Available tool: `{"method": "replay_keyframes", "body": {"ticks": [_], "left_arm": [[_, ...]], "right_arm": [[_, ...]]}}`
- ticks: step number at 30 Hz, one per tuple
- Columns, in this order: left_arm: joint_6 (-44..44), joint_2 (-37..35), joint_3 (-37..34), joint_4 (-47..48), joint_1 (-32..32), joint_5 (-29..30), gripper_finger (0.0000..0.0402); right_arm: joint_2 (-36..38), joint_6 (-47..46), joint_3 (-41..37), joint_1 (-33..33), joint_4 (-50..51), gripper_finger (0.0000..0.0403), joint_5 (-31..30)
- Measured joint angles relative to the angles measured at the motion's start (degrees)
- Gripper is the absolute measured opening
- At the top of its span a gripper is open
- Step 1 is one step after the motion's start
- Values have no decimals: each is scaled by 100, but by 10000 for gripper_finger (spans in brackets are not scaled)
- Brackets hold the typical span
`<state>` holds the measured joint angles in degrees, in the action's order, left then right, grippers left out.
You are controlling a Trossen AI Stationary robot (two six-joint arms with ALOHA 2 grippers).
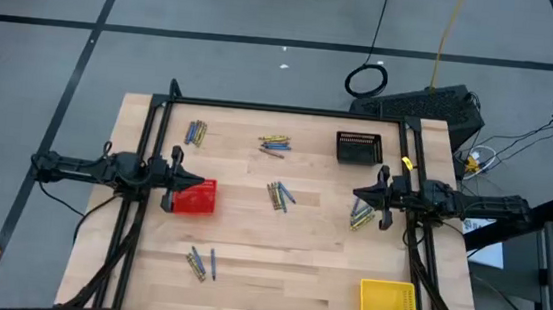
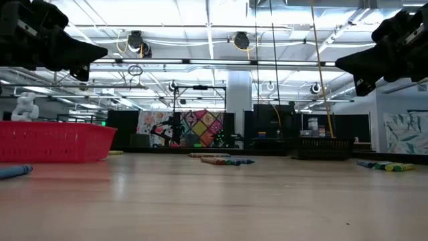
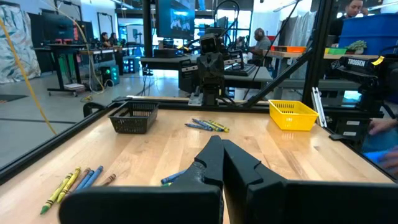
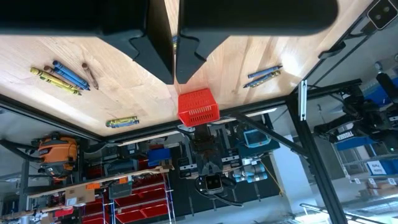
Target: Sort crayons
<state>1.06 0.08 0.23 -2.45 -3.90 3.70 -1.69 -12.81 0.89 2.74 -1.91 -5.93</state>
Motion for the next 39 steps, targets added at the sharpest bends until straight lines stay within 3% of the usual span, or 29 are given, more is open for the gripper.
{"method": "replay_keyframes", "body": {"ticks": [20,28,31,34,39], "left_arm": [[0,0,0,0,1,0,0],[0,0,0,1,1,0,0],[0,1,1,1,1,0,0],[0,-1,0,13,0,0,0],[0,-1,2,12,2,0,0]], "right_arm": [[0,7,0,-2,-5,4,0],[-2,-625,100,0,-849,4,-70],[-60,-1011,168,0,-1435,4,-433],[-428,-1051,325,59,-1197,1,-761],[-2119,-1487,944,356,-457,1,-2014]]}}
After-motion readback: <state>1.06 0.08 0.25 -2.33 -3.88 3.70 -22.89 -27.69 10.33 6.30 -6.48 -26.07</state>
